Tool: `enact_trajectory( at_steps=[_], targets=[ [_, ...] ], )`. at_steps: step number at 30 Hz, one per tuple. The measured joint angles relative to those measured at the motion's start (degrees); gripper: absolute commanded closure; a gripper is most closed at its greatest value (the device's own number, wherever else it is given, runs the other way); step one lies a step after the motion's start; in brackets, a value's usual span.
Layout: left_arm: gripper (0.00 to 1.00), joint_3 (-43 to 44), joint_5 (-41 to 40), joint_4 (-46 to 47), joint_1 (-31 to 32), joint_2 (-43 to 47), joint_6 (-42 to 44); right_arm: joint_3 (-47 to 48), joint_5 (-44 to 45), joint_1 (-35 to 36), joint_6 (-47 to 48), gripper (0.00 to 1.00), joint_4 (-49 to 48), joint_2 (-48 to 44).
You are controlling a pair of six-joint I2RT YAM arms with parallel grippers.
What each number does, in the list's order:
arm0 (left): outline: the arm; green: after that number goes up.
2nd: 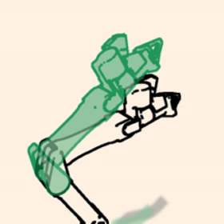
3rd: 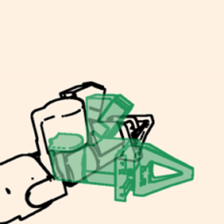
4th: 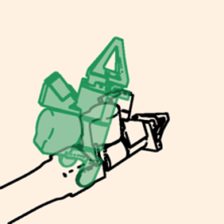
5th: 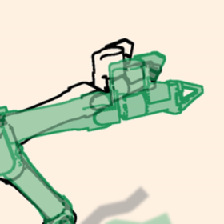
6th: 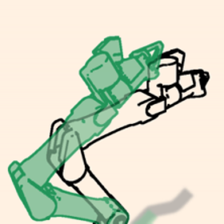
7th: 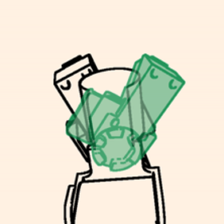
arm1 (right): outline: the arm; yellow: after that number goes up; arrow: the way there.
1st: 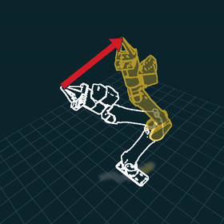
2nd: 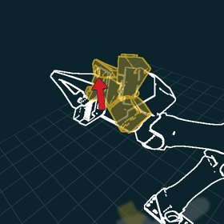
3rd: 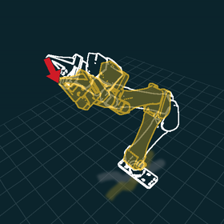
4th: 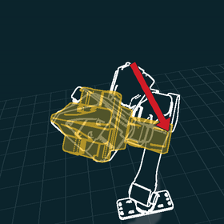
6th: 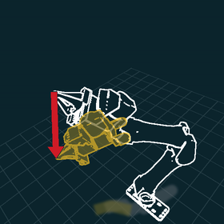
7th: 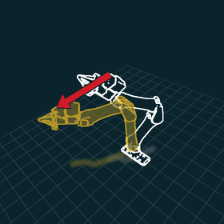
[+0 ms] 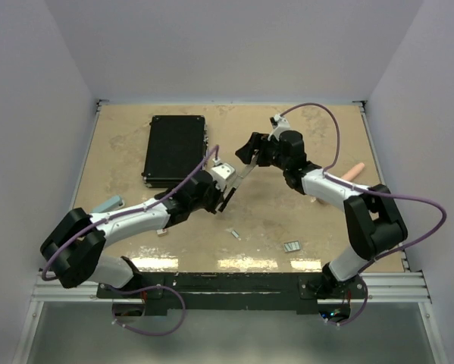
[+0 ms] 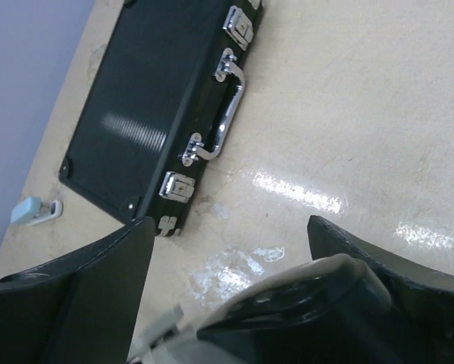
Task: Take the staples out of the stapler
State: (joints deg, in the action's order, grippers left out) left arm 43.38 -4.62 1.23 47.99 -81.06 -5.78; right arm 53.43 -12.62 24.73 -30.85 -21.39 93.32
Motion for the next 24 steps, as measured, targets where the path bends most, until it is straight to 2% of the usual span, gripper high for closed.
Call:
enact_trajectory(
  at_steps=[1, 2, 9, 13, 16, 19, 24],
  targets=[
    [1.00, -0.98, 2.67, 1.01, -1.86, 1.11, -1.92, 0.00, -0.33, 0.00, 0.00, 0.08, 0.66, -0.98],
    [1.00, -1.49, 4.22, 1.68, -3.08, 1.73, -3.04, 0.00, -0.52, 0.00, -0.02, 0.01, 1.40, -2.16],
    [1.00, -3.02, 17.14, 7.34, -7.28, 3.26, -11.63, 1.68, -1.99, -0.04, 0.22, 0.01, 5.62, -8.50],
    [1.00, -4.50, 20.98, 9.33, -7.72, 4.11, -13.57, 2.36, -2.03, -0.04, 0.39, 0.02, 7.87, -9.73],
    [1.00, -6.91, 22.18, 10.47, -7.74, 5.27, -13.40, 5.90, -1.84, -0.02, 1.20, 0.02, 11.72, -8.41],
    [1.00, -9.27, 24.06, 11.91, -7.80, 5.53, -13.29, 13.55, -1.42, -0.02, 2.51, 0.02, 15.45, -3.93],
    [1.00, -11.61, 28.33, 14.51, -7.80, 5.53, -15.13, 18.97, -1.95, 0.02, 3.30, 0.03, 15.85, 3.37]
  ],
)
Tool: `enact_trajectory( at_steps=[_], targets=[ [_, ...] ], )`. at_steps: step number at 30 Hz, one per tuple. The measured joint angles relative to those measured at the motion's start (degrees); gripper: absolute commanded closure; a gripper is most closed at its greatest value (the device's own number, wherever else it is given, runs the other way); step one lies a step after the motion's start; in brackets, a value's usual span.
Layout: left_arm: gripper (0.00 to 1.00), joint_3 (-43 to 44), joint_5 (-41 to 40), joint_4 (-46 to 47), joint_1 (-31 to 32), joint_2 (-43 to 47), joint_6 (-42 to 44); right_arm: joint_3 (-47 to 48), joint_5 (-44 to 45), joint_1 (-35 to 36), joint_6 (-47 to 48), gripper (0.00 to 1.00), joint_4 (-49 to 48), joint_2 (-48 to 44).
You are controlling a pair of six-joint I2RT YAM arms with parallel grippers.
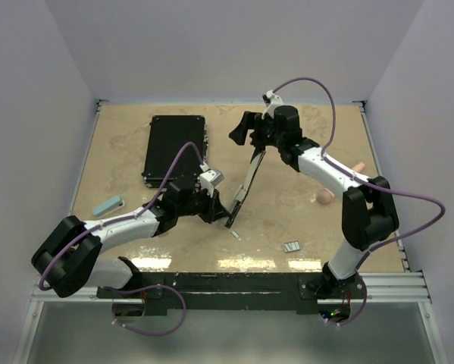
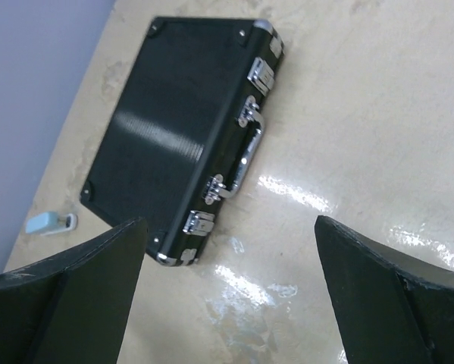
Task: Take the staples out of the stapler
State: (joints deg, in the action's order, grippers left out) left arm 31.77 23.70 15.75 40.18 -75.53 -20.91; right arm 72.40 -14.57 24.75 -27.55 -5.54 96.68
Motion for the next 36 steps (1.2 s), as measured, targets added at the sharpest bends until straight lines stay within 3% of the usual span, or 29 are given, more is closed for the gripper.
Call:
enact_trajectory(
  at_steps=[12, 22, 36],
  targets=[
    [1.00, -1.57, 7.39, 4.72, -1.29, -0.04, -8.11, 2.71, 0.28, 0.04, 0.24, 0.03, 4.28, 3.56],
    [1.00, -4.66, 14.64, 15.58, -9.57, -0.13, -20.37, 8.17, 3.61, -0.46, 0.90, 0.01, 9.38, 0.87],
    [1.00, -5.01, 17.05, 20.13, -10.16, -0.11, -23.08, 7.48, 2.71, -1.40, 1.90, 0.03, 10.19, -3.02]
  ],
)
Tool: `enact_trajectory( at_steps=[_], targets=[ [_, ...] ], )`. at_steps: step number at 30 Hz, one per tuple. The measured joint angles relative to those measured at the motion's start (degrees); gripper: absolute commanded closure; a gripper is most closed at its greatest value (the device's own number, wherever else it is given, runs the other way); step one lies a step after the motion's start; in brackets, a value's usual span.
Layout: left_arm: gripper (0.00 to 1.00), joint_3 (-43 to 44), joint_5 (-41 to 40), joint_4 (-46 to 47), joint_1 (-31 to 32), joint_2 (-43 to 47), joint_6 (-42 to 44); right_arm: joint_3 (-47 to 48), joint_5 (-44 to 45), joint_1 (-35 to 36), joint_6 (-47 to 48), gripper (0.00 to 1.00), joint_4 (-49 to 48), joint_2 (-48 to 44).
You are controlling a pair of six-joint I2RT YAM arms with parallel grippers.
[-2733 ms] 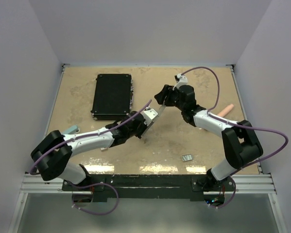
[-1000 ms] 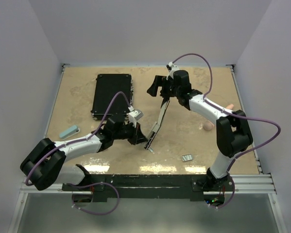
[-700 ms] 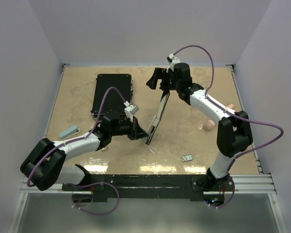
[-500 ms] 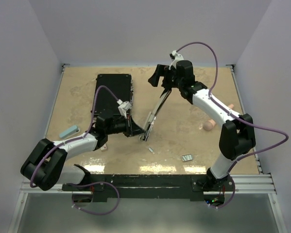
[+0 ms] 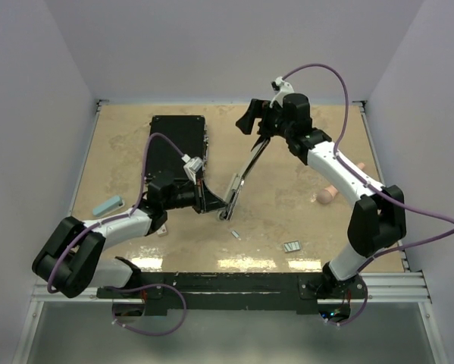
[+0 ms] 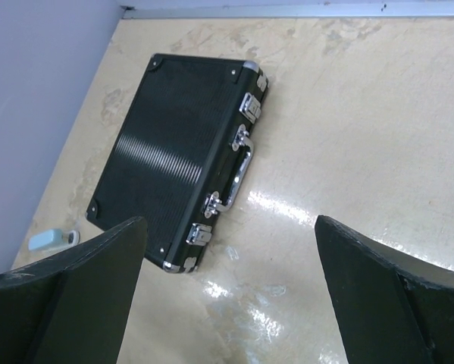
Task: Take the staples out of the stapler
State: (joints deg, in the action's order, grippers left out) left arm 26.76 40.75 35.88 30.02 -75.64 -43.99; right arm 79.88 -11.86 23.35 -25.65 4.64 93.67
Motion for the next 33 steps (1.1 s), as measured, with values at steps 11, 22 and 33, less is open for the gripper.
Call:
enact_trajectory(
  at_steps=[11, 22, 33],
  targets=[
    [1.00, -0.94, 6.10, 0.79, 0.28, -2.23, -2.40, -3.08, -1.31, 1.05, -0.61, 0.05, -5.79, 10.25],
    [1.00, -0.96, 6.14, 3.89, -0.68, -8.90, -8.52, 0.09, -0.63, 0.94, -0.39, 0.04, -4.22, 18.64],
    [1.00, -0.92, 7.54, 15.72, -3.15, -15.06, -13.77, 2.69, 0.57, 0.39, -0.33, 0.02, -4.46, 16.79]
  ],
)
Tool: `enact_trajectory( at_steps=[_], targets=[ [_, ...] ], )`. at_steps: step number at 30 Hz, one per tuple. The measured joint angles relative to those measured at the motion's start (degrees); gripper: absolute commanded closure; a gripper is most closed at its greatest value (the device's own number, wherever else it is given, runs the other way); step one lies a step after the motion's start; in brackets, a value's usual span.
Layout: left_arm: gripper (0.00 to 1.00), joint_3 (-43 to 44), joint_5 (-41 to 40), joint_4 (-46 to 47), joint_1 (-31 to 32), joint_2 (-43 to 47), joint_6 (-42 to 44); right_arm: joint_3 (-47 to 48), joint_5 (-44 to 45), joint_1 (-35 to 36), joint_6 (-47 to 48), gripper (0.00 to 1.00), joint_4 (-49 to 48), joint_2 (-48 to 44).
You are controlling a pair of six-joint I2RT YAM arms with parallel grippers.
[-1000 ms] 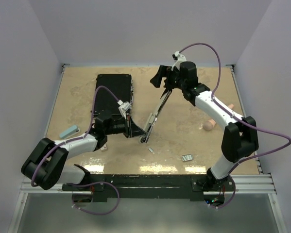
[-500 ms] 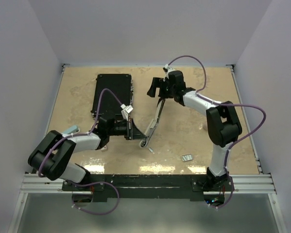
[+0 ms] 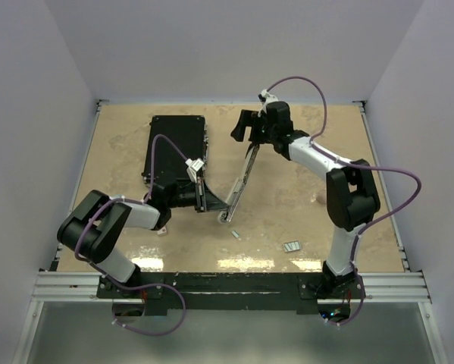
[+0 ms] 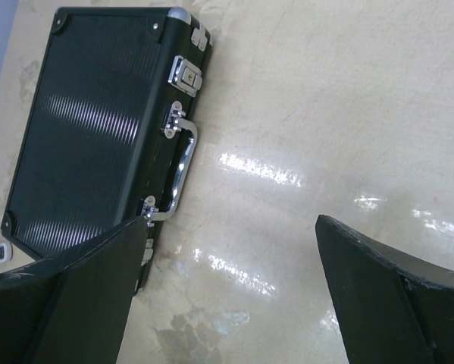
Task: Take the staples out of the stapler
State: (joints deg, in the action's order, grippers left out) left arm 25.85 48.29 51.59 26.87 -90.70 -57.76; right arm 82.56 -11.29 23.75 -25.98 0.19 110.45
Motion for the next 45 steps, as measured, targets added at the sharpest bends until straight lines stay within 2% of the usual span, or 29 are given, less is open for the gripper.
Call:
enact_trajectory(
  at_steps=[6, 17, 24, 33, 38, 45],
  targets=[
    [1.00, -0.04, -0.04, 1.42, -0.92, -1.86, -1.90, -4.22, 1.79, -1.07, 0.24, 0.02, -1.09, -6.16],
    [1.00, 0.09, -12.35, 1.03, -3.98, -3.17, -4.00, -7.96, 1.09, 1.55, -0.42, 0.02, 3.85, -13.29],
    [1.00, 0.46, -12.90, 1.31, -3.96, -1.64, -3.15, -10.51, 1.29, 1.86, -0.57, 0.03, 6.05, -16.85],
    [1.00, 0.79, -11.45, -1.73, -3.54, 2.71, 2.40, -15.02, -0.24, 2.05, -1.44, 0.03, 1.46, -16.35],
    [1.00, 1.86, -14.32, -9.07, -3.50, 7.72, 6.03, -24.48, -3.17, 3.91, -2.21, 0.05, -4.59, -21.92],
    [1.00, 4.39, -22.18, -17.09, -3.48, 13.38, 7.98, -41.03, -4.85, 12.68, -7.63, 0.09, -16.59, -36.44]
  ],
)
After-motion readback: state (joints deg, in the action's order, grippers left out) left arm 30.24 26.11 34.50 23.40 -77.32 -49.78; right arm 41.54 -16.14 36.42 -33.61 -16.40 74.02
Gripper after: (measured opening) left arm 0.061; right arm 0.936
